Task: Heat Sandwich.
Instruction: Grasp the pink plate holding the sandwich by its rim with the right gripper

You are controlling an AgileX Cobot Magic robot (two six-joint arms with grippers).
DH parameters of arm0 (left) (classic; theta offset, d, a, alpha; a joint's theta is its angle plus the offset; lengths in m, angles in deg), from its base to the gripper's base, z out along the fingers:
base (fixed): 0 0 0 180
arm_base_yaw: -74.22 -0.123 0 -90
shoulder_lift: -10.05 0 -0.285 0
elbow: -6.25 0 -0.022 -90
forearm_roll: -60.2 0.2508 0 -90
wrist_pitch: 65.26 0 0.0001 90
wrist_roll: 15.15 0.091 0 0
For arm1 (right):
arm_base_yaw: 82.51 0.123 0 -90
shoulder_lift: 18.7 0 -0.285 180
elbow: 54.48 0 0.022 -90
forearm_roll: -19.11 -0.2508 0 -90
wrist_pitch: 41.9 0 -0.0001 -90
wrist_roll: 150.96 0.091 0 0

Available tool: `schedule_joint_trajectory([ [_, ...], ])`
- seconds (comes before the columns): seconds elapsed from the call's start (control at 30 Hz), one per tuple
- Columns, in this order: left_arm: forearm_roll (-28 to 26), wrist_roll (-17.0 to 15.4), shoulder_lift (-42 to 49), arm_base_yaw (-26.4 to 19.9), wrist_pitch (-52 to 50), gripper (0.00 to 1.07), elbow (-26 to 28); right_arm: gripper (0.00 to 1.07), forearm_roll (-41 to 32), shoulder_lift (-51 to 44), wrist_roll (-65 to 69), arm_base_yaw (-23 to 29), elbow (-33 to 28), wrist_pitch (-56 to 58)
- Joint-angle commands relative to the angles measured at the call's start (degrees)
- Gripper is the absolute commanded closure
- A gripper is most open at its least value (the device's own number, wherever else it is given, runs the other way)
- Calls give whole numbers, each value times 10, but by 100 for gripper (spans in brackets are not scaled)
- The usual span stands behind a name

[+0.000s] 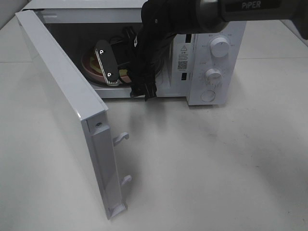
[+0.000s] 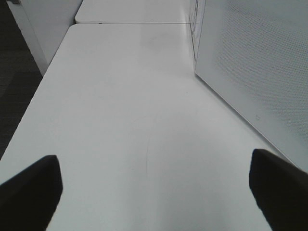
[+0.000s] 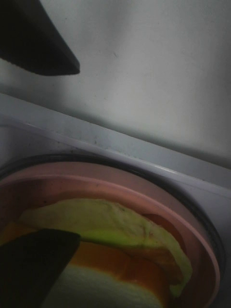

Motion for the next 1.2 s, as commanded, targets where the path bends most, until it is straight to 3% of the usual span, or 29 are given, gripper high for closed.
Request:
schedule_joint_trajectory([
  [0.03, -2, -1, 15, 0, -5, 5, -2, 25, -4, 16, 3, 1, 23, 7],
  [0.2, -2, -1, 15, 0, -5, 5, -2, 26, -5, 42, 6, 1, 49, 7],
  [0.63, -2, -1, 15, 0, -5, 5, -2, 29, -56, 64, 6, -13, 53, 32],
  [1.1, -2, -1, 15, 0, -5, 5, -2, 31, -60, 64, 22, -40, 52, 58],
  [1.2, -2, -1, 15, 0, -5, 5, -2, 37, -60, 64, 33, -44, 52, 66],
])
